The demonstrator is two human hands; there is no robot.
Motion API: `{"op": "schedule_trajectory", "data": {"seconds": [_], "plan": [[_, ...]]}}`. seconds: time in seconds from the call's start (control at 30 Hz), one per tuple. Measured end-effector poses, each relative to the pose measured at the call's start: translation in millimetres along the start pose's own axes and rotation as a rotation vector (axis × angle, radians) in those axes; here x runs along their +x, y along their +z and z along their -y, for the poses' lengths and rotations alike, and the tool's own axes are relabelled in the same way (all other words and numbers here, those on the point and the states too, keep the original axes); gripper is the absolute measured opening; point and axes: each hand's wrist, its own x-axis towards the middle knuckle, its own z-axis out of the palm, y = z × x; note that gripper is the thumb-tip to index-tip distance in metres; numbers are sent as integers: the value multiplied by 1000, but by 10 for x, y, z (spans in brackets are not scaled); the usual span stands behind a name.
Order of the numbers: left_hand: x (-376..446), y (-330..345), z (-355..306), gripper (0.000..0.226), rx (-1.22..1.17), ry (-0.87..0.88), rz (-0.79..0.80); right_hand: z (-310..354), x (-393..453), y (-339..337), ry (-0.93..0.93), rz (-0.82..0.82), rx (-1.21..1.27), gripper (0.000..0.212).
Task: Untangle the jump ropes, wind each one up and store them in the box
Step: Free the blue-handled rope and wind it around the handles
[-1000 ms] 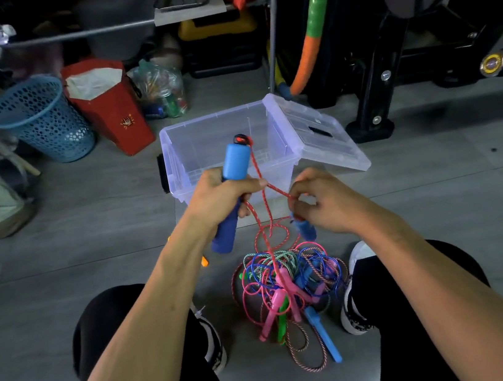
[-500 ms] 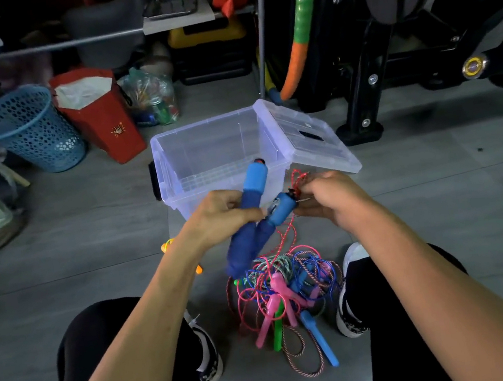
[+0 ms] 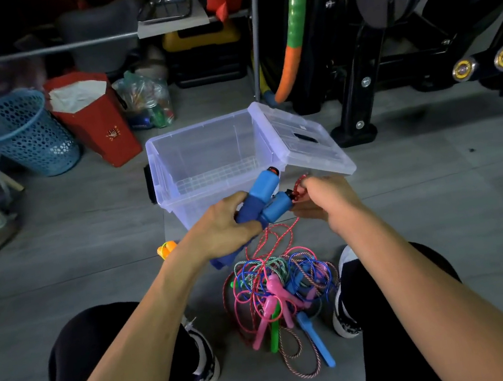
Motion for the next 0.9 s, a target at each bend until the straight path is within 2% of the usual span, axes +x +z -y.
{"op": "schedule_trajectory", "data": {"seconds": [0.1, 0.13, 0.2, 0.27, 0.37, 0.53, 0.63, 0.77, 0.83, 0.9], "plan": [[9, -69, 6, 19, 24, 4, -73, -34, 30, -32, -332, -145, -457, 12], [10, -93, 19, 17, 36, -9, -63, -41, 28, -27, -445, -165, -518, 15], [8, -118, 42, 13, 52, -25, -3, -50, 14, 6, -599, -94, -511, 25], [-1, -115, 29, 12, 40, -5, 58, -50, -17, 51, -670, 56, -538, 34], [-18, -124, 20, 14, -80, 1, 141, -80, -47, 101, -695, 204, -604, 30], [-101, -130, 27, 40, -385, -29, 295, -104, -39, 132, -666, 170, -504, 38], [-136, -122, 1, 40, -480, -55, 327, -93, -73, 128, -671, 173, -502, 44], [-121, -111, -44, 34, -582, -156, 288, -59, -75, 143, -688, 85, -513, 50], [-84, -118, -38, 38, -460, -145, 242, -28, -70, 134, -660, 1, -491, 50], [-43, -113, 3, 40, -131, -82, 131, 6, -73, 95, -581, -108, -477, 47]]}}
